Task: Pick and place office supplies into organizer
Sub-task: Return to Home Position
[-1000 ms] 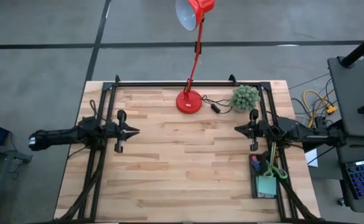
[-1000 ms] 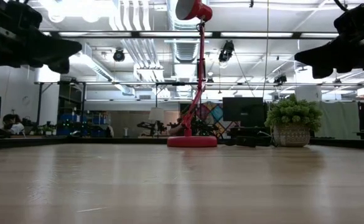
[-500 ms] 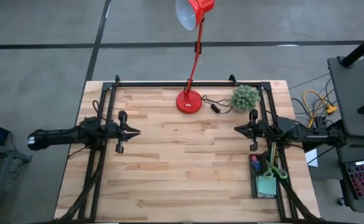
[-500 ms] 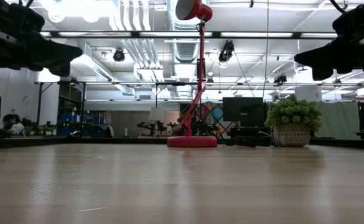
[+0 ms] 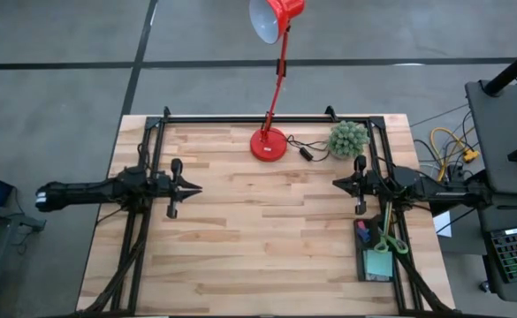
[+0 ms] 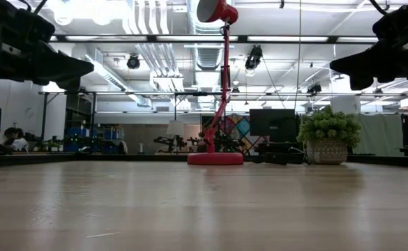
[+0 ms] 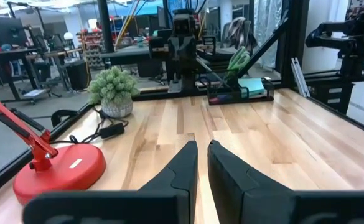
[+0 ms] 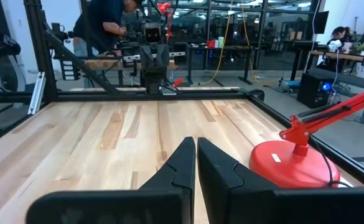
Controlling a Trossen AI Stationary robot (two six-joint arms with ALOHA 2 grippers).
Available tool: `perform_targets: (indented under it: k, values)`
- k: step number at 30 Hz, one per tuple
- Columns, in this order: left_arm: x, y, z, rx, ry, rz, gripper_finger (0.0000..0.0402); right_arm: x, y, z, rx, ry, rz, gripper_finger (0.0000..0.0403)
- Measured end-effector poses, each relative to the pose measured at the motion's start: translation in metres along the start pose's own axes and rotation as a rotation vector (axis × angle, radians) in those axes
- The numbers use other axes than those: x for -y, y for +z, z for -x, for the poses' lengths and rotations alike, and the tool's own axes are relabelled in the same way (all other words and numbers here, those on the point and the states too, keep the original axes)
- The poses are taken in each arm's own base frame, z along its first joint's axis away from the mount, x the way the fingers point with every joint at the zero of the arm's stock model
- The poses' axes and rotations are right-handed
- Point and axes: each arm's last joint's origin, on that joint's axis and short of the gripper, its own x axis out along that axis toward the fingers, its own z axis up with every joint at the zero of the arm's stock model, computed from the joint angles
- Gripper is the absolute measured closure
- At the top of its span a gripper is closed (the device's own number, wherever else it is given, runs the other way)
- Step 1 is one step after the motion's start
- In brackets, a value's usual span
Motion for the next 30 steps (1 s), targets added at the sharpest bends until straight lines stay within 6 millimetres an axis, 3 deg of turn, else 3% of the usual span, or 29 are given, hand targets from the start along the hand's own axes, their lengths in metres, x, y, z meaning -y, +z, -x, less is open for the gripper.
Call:
perform_targets:
  k: [30]
  values:
    - [0.0002,-0.0050,-0.0033,-0.056,-0.005,0.004,0.0379,0.0000,0.0000,0.0000,0.000,0.000,0.000,0.0394]
